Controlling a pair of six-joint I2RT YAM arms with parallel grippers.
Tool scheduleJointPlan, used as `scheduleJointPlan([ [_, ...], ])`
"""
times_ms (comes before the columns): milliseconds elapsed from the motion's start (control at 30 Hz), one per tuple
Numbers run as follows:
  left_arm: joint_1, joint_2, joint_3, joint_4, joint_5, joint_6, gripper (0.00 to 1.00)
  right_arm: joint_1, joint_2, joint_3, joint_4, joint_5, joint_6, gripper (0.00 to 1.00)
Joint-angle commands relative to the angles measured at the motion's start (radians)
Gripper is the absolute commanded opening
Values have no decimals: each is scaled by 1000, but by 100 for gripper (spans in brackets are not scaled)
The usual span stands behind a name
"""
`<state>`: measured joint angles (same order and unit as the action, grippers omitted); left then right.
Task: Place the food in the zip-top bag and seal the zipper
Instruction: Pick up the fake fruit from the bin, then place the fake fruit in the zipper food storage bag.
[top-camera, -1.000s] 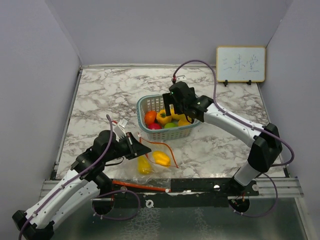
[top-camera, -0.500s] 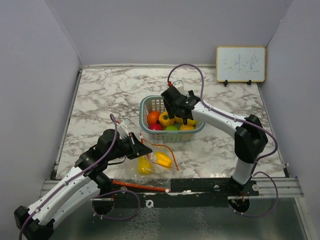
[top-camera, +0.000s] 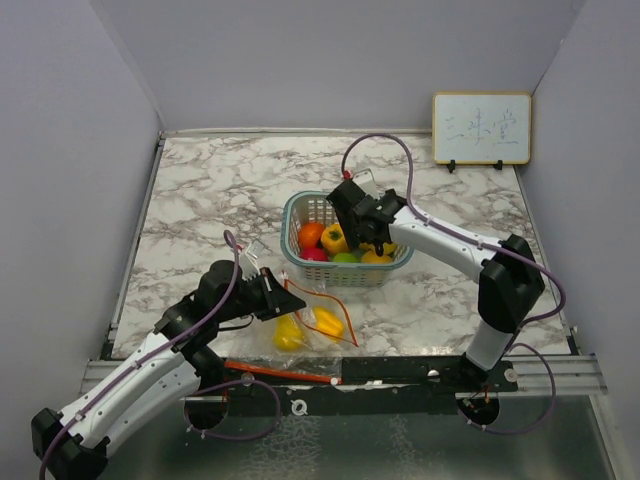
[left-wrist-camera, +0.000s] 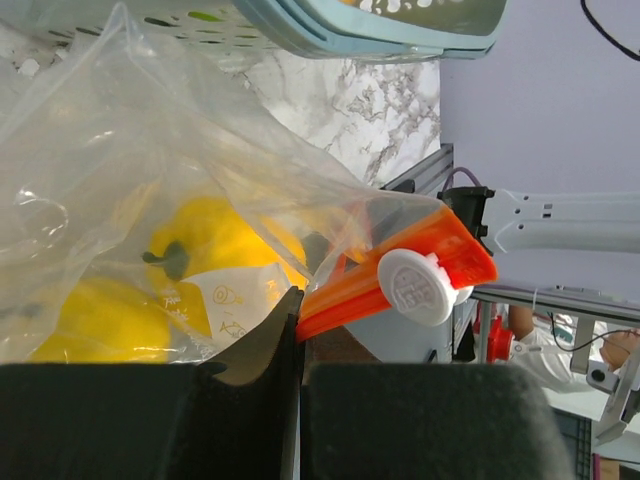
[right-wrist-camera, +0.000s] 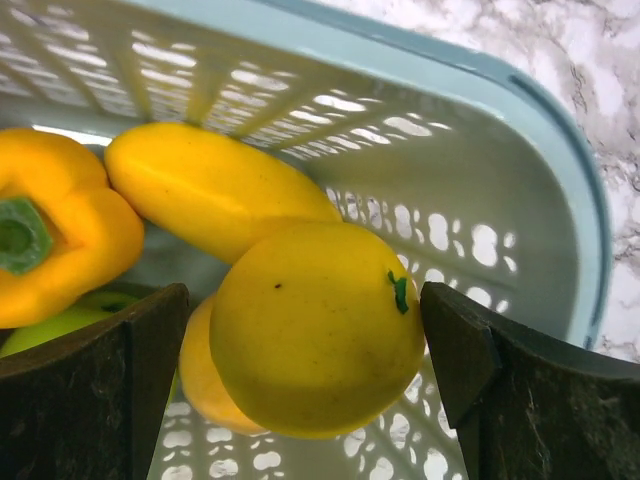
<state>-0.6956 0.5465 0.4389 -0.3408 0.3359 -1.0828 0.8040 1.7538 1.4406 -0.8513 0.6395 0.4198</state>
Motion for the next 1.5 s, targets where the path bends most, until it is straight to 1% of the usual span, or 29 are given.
scheduleJointPlan([
  [0,2,14,-6,46,40,-1,0,6,-29,-83,-67,3,49,100],
  [100,1,13,-5,50,39,-1,0,6,-29,-128,-28,-16,45,100],
  [133,1,12,-4,49,38,-2,0,6,-28,-130,-22,-18,45,97],
  [167,1,11,-1,48,38,-2,0,5,-29,-125,-16,-21,43,91],
  [200,0,12,1,46,37,-2,0,6,-32,-118,-11,-22,37,84],
  [267,1,12,6,41,34,-2,0,5,-51,-101,-5,-24,26,66],
  [333,1,12,10,39,32,-3,0,6,-85,-82,11,-35,6,55],
  [400,1,13,12,42,32,-3,0,6,-141,-75,68,-108,-43,50],
  [500,1,13,10,51,32,-7,0,6,-259,-104,205,-341,-111,47],
  [567,2,10,6,54,33,-14,0,6,-329,-130,286,-486,-122,44],
  [633,1,0,2,59,34,-21,0,6,-371,-132,305,-553,-109,42],
  [767,1,-22,-5,57,22,-45,0,6,-419,-121,324,-644,-99,41],
  [833,1,-25,-5,58,14,-61,0,6,-443,-130,367,-780,-112,41],
  [933,2,-26,9,62,6,-74,0,7,-487,-176,463,-1032,-107,41],
  [1000,1,-23,27,54,-2,-71,0,17,-521,-222,526,-1147,-95,40],
  [1133,1,-32,46,41,-20,-75,0,70,-597,-340,626,-1247,-77,41],
  [1233,1,-72,36,37,-43,-95,0,112,-641,-450,745,-1301,-24,41],
  [1367,1,-156,10,30,-88,-145,0,160,-655,-579,891,-1331,56,41],
  [1467,1,-224,-13,26,-127,-180,0,211,-643,-641,997,-1329,87,41],
])
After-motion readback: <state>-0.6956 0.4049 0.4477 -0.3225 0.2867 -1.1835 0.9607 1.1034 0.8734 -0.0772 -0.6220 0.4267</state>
